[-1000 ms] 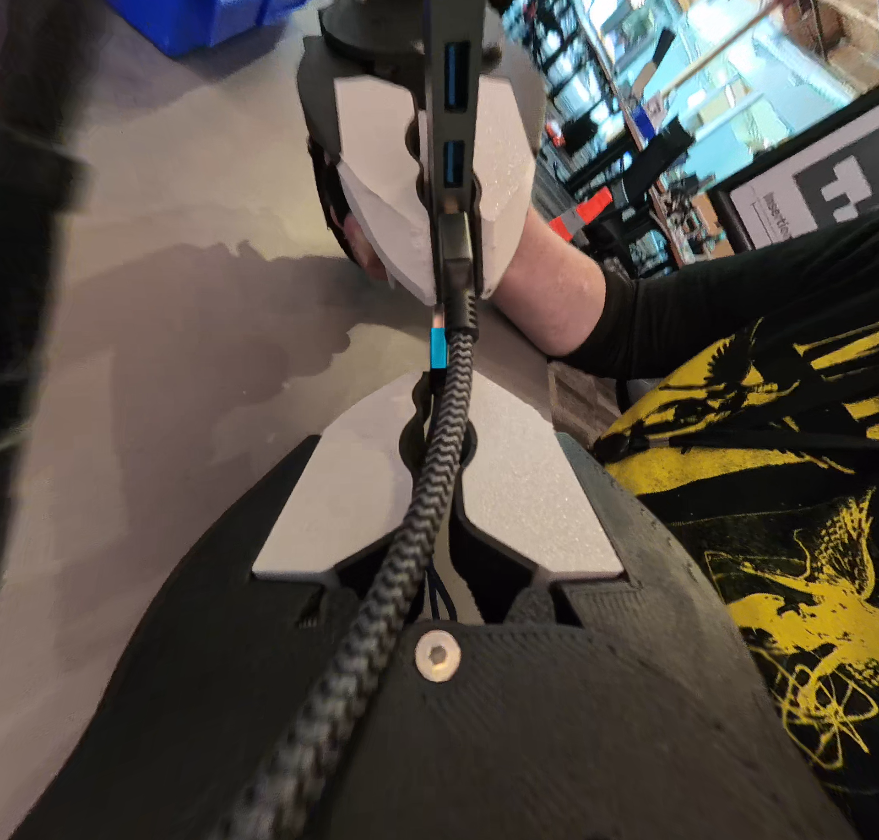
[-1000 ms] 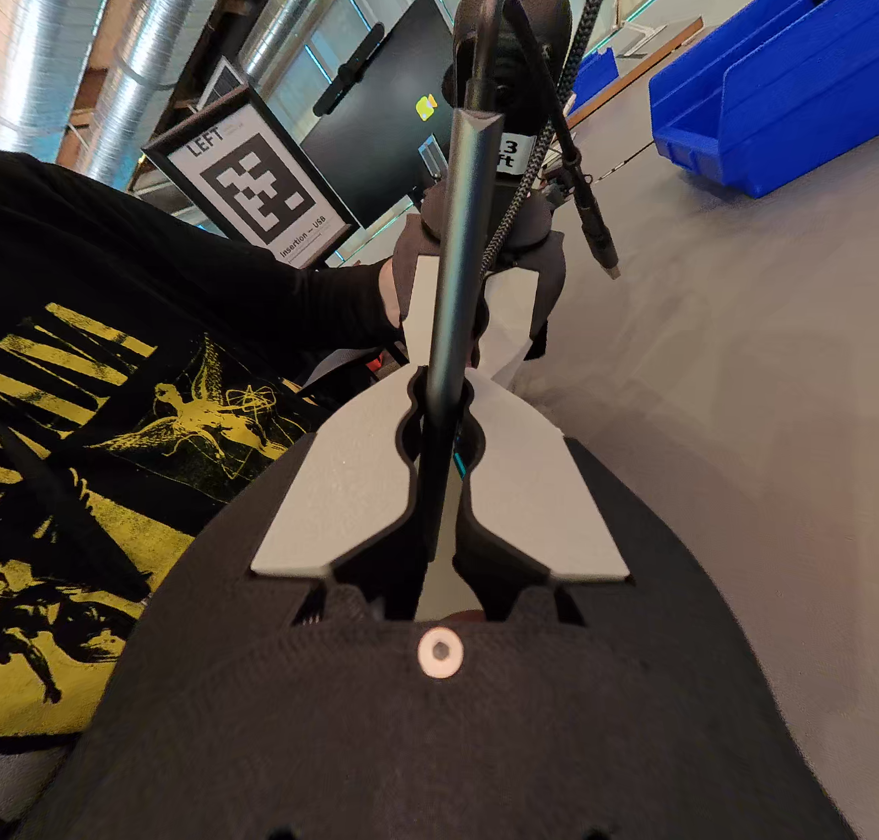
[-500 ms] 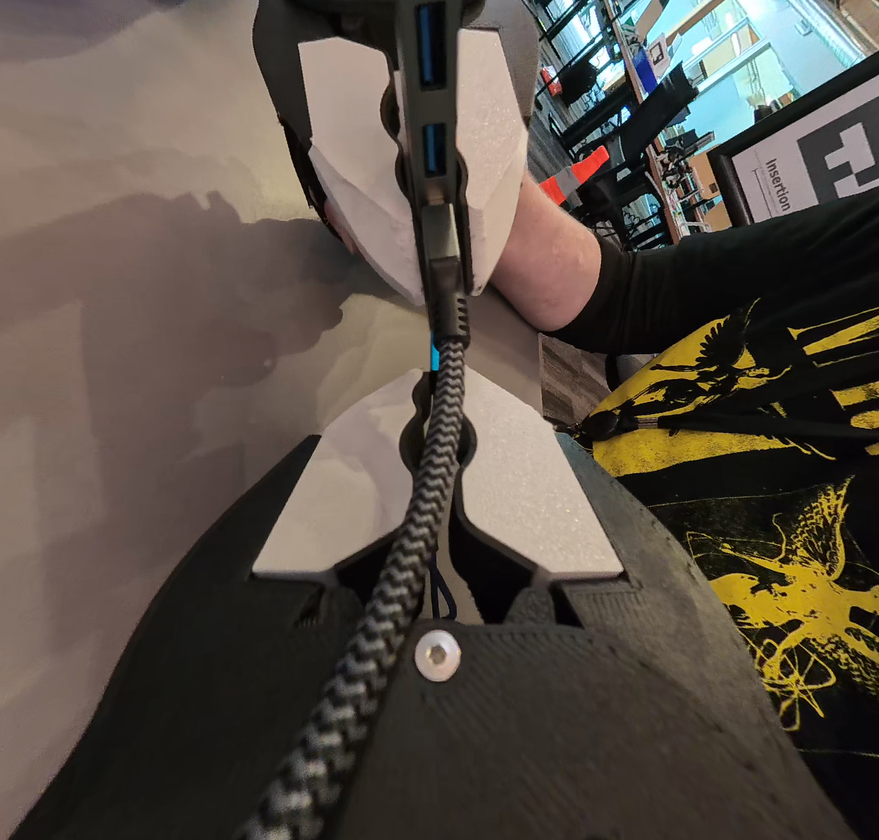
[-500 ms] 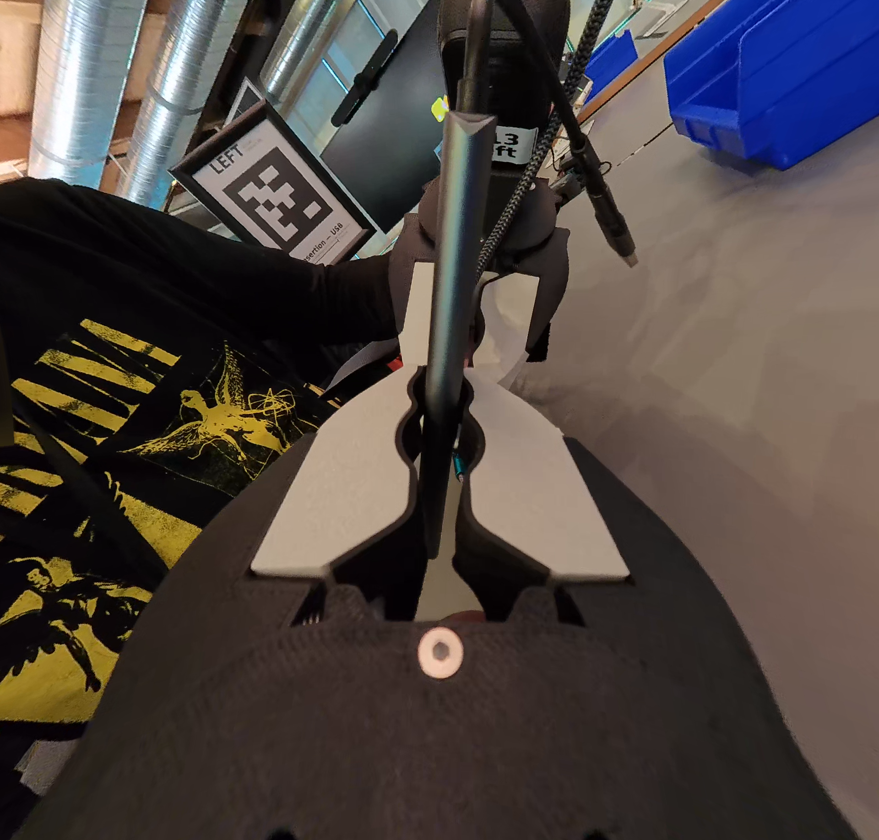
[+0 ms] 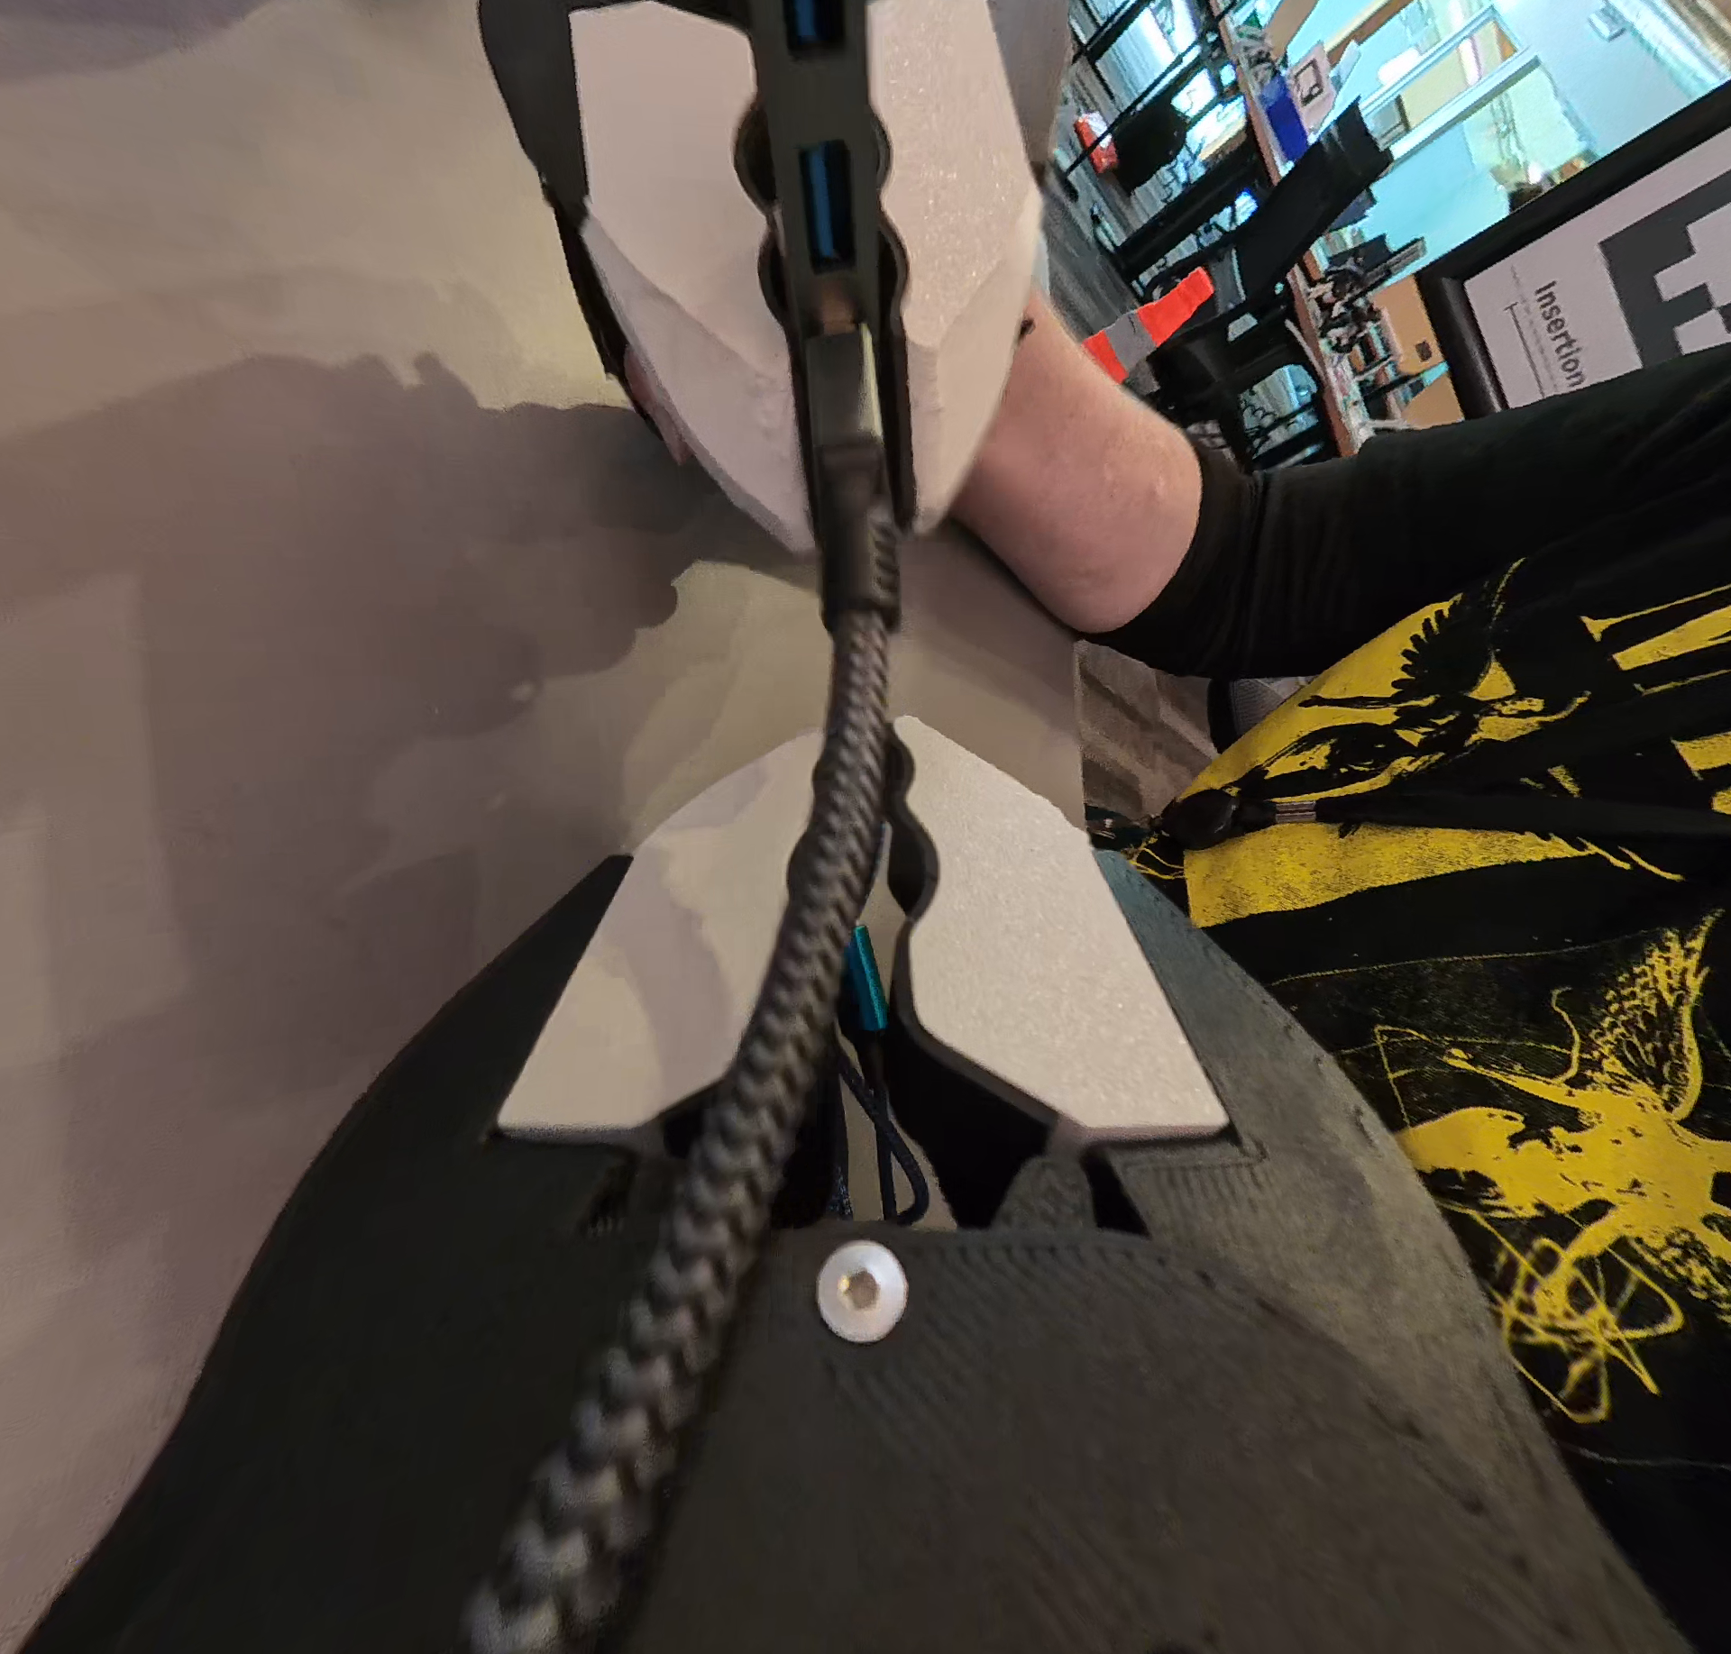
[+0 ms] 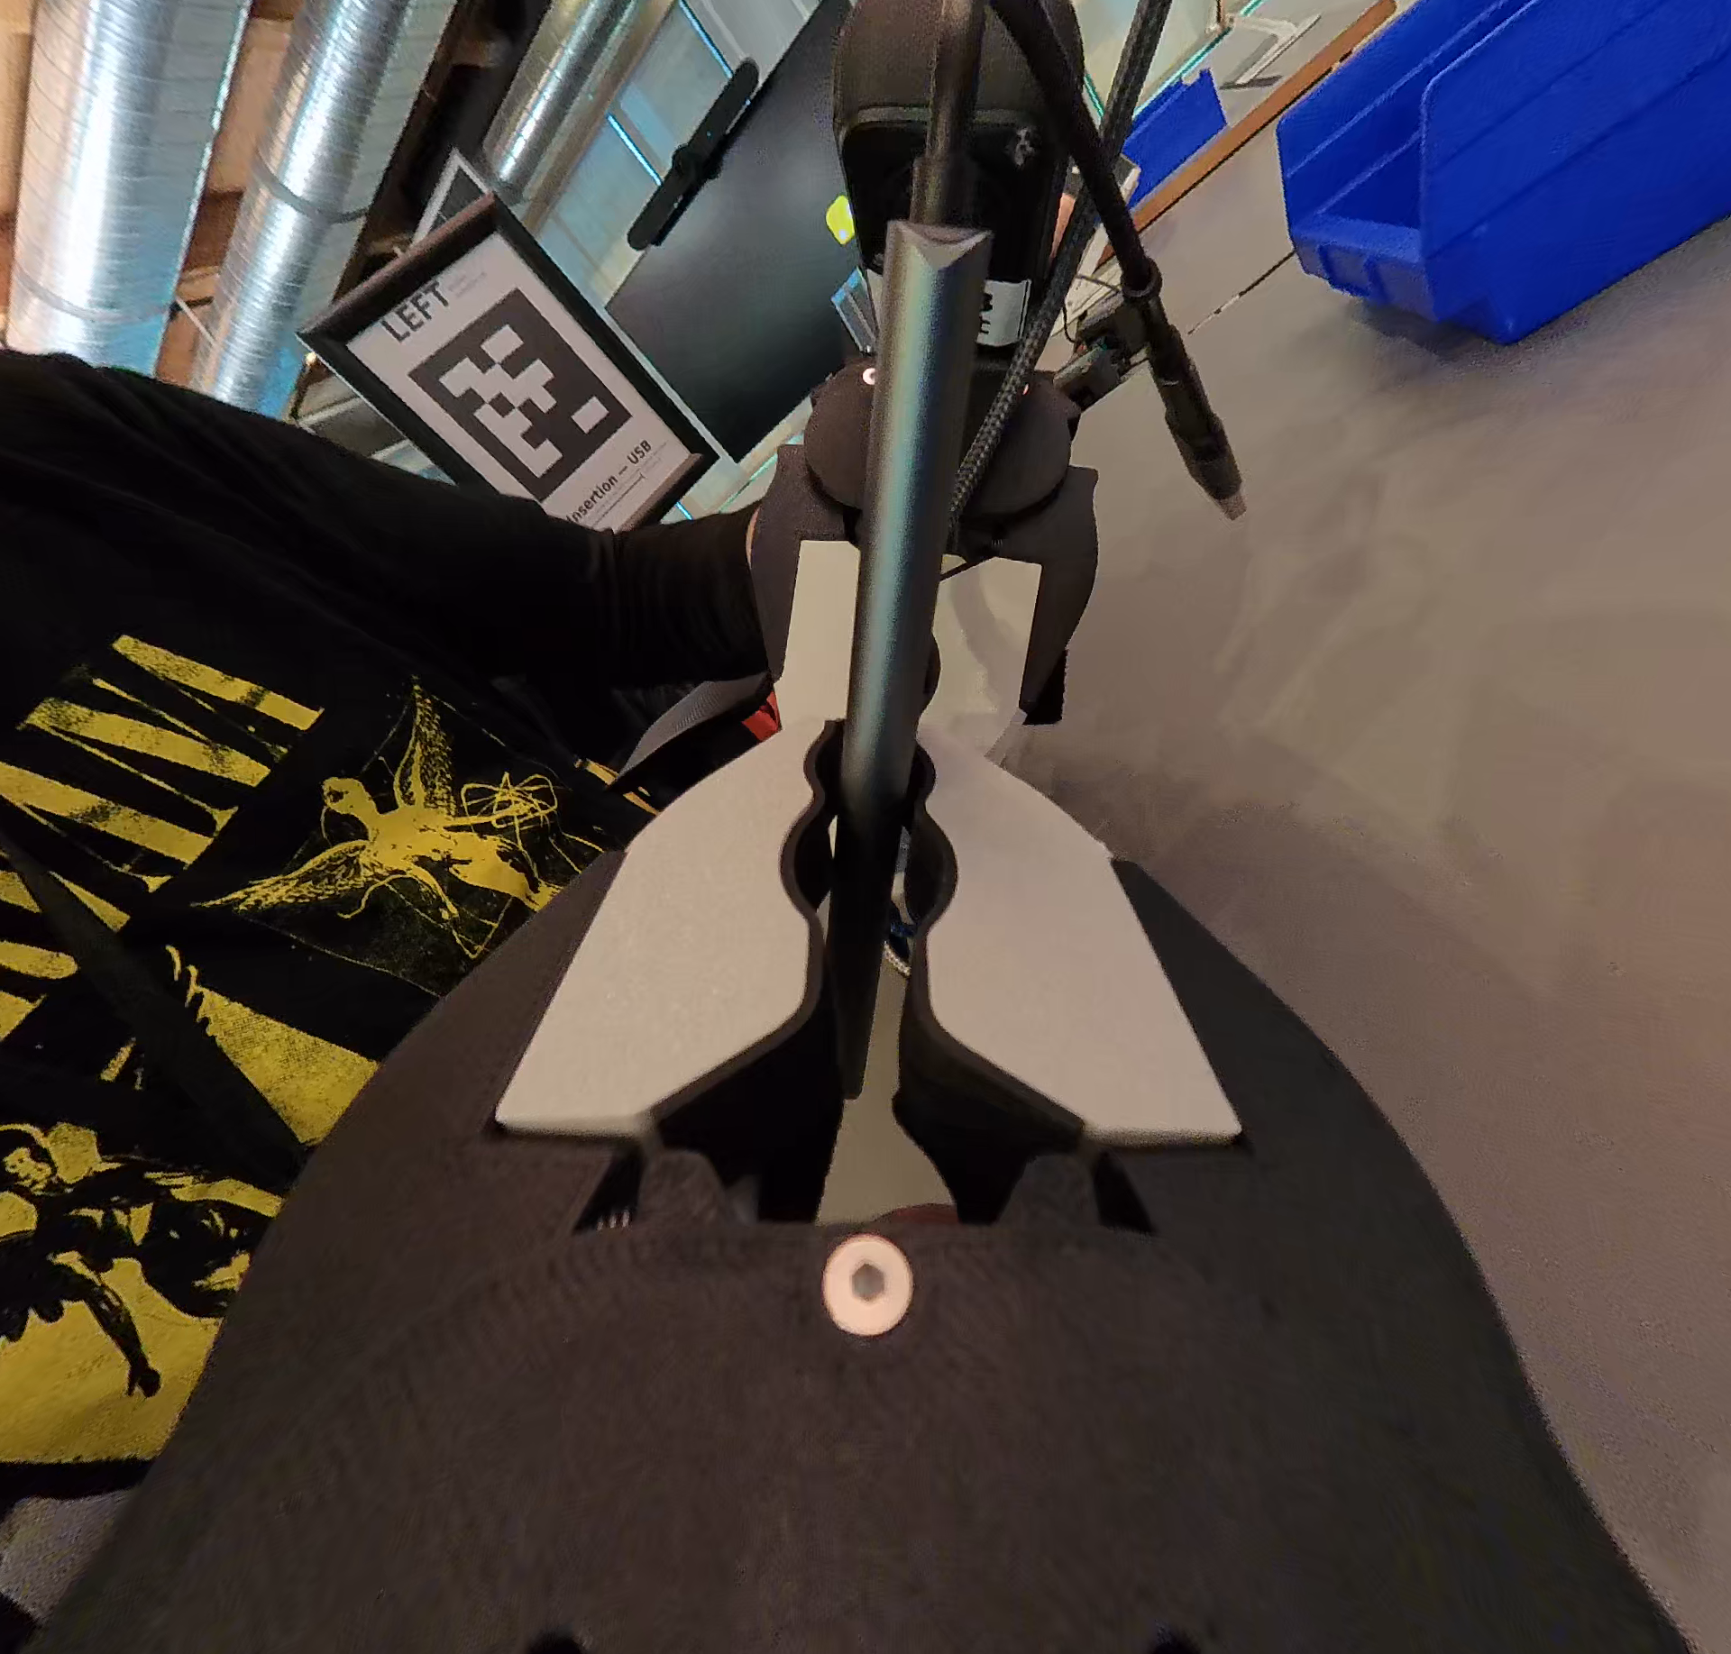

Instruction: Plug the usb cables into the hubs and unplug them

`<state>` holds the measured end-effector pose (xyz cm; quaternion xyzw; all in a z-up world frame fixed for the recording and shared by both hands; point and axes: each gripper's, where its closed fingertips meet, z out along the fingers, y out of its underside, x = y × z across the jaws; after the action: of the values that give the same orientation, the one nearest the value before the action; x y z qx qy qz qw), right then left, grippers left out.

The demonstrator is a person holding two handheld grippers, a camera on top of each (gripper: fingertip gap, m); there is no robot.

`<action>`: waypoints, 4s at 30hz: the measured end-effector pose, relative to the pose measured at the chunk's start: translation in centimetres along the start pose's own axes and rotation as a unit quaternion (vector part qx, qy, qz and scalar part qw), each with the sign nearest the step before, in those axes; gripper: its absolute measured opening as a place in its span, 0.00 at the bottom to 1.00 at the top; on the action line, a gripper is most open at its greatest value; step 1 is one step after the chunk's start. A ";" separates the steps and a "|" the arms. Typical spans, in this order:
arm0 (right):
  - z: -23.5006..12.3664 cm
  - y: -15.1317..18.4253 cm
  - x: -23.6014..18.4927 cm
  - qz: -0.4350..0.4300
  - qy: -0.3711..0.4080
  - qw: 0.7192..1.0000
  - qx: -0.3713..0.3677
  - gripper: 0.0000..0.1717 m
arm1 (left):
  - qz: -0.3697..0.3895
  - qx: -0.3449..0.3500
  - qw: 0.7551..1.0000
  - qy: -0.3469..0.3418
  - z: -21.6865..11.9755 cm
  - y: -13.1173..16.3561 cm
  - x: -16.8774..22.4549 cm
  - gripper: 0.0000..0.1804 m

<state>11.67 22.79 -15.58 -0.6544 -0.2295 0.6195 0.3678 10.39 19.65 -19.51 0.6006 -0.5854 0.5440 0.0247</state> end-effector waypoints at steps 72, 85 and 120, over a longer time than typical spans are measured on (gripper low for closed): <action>-2.3 -1.0 0.5 0.002 0.026 0.999 0.034 0.06 | 0.033 -0.072 0.968 -0.236 0.8 3.8 -5.4 0.03; -1.0 1.6 -1.0 -0.016 -0.013 0.998 -0.055 0.06 | 0.060 -0.021 0.992 -0.105 -1.7 -0.7 0.3 0.03; -1.3 1.8 0.4 -0.013 0.035 0.997 -0.067 0.06 | 0.243 -0.112 0.871 -0.411 -4.3 0.0 -5.1 0.03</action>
<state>12.72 21.71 -17.20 -0.6957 -0.2663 0.5746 0.3391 9.15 25.96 -21.23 0.6020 -0.7272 0.1674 -0.2843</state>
